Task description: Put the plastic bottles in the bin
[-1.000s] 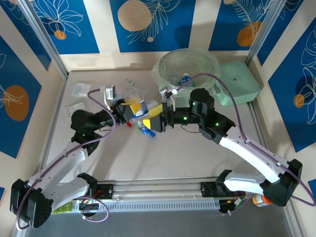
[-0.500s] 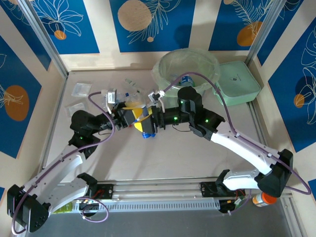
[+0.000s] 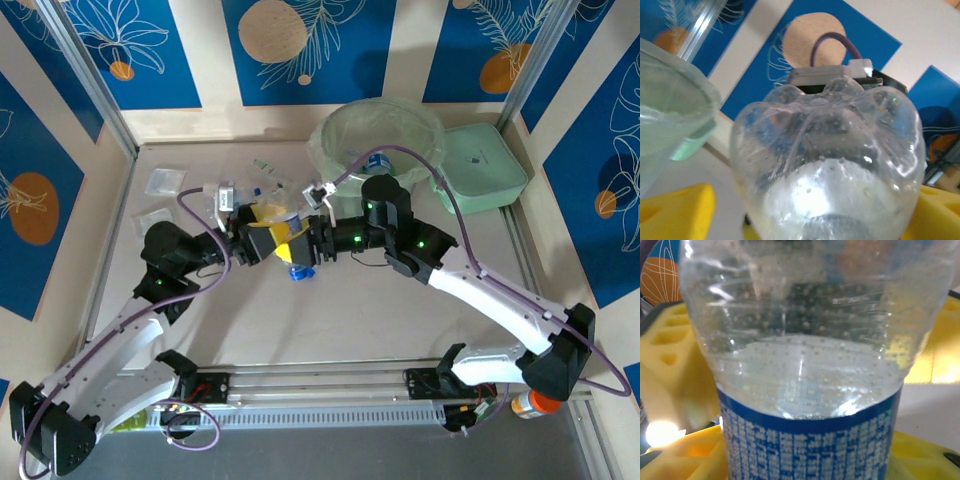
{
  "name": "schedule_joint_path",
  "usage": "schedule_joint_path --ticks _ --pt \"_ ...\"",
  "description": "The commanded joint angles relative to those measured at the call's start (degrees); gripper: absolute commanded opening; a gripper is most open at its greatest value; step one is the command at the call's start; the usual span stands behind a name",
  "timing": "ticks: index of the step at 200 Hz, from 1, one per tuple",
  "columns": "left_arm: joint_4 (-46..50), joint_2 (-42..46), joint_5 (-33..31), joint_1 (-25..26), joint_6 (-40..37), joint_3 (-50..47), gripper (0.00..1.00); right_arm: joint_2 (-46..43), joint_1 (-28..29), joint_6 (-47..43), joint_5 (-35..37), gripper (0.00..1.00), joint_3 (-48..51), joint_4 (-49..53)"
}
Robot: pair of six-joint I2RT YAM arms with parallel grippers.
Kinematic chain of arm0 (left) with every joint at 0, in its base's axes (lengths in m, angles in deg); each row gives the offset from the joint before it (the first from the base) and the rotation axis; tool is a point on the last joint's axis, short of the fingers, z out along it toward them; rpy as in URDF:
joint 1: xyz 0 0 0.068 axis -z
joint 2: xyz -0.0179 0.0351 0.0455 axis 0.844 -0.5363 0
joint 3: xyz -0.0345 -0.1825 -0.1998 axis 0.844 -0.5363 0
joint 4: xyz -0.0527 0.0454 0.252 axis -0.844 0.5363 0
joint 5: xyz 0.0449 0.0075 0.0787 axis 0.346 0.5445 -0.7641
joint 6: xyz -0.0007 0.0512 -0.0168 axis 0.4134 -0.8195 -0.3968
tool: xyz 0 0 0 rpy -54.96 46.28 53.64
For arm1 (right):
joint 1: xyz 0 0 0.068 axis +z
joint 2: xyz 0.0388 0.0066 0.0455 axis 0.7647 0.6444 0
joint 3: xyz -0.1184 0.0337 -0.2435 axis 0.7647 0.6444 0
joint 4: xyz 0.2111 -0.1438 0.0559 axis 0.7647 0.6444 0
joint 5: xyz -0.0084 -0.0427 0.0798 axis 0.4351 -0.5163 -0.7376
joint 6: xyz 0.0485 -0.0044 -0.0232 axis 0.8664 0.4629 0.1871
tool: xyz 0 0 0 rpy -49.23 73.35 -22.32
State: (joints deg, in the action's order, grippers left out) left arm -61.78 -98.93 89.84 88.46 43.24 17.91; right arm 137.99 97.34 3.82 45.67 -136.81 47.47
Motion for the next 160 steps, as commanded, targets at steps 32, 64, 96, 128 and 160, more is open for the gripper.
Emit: schedule_joint_path --ticks 32,64,96,128,160 --pt "25.4 12.3 -24.4 0.3 -20.2 5.8 0.99 -5.2 -9.0 -5.2 10.0 0.51 -4.7 14.8" --pt "38.9 9.5 -33.2 0.3 -27.0 8.1 0.95 -2.8 -20.3 -6.9 17.8 0.49 -12.3 22.7" --pt "50.9 2.7 -38.8 0.4 -30.5 12.3 0.93 6.6 -28.3 -9.8 22.8 0.48 -25.0 29.3" --pt "50.0 3.2 -37.4 0.5 -31.1 11.6 0.94 18.2 -32.0 -11.1 25.3 0.48 -37.0 34.9" --pt "48.5 4.6 -38.4 0.5 -31.2 10.1 0.94 30.0 -33.2 -11.9 26.2 0.45 -48.3 42.1"
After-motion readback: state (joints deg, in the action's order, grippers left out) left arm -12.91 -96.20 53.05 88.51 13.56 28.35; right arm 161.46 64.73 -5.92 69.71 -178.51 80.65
